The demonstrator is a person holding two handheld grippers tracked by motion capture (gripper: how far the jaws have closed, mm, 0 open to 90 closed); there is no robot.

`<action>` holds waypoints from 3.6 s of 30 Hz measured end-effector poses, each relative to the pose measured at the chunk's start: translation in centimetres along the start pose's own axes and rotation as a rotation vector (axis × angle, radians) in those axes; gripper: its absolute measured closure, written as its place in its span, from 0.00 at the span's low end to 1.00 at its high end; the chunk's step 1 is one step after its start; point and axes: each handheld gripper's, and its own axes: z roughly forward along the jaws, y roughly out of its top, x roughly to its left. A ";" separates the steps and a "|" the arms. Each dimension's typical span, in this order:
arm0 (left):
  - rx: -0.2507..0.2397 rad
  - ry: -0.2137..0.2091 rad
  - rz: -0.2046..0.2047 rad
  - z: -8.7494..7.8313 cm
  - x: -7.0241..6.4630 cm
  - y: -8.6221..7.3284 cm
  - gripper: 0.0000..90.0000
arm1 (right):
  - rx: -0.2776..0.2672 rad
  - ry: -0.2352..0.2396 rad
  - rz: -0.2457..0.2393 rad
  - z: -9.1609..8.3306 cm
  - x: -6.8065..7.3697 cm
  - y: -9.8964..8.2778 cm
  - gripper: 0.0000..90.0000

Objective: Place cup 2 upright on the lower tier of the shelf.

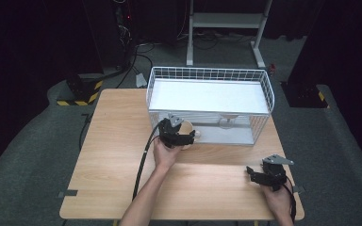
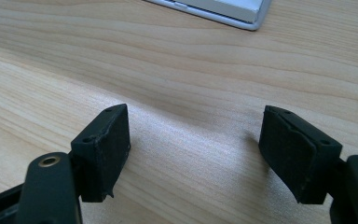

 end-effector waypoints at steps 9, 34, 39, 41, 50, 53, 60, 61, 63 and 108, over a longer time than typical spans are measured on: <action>-0.030 0.016 0.004 0.6 0.0 0.1 0.11 | 0.000 0.000 0.000 0.0 0.0 0.0 0.27; -0.046 0.035 -0.014 0.7 -0.1 0.1 0.02 | 0.001 0.000 0.000 0.0 0.0 0.0 0.27; -0.045 0.035 -0.003 0.4 -0.1 0.1 0.01 | 0.001 0.000 0.000 0.0 0.0 0.0 0.27; -0.041 0.033 0.003 0.3 0.0 0.1 0.01 | 0.001 0.000 0.000 0.0 0.0 0.0 0.27; -0.021 0.018 0.006 0.0 0.1 -0.2 0.01 | 0.000 0.000 0.000 0.0 0.0 0.0 0.27; -0.016 0.018 0.001 -0.2 0.2 -0.4 0.01 | 0.001 0.000 0.000 0.0 0.0 0.0 0.27; -0.017 0.010 -0.014 -0.7 0.3 -1.0 0.01 | 0.000 0.000 0.000 0.0 0.0 0.0 0.27; -0.014 0.012 -0.012 -0.8 0.4 -1.1 0.01 | 0.000 0.000 0.000 0.0 0.0 0.0 0.27; -0.010 0.009 -0.022 -0.8 0.4 -1.4 0.01 | 0.000 0.000 0.000 0.0 0.0 0.0 0.27; 0.060 0.079 -0.026 -0.7 -0.8 -3.8 0.25 | 0.001 0.000 0.000 0.0 0.0 0.0 0.27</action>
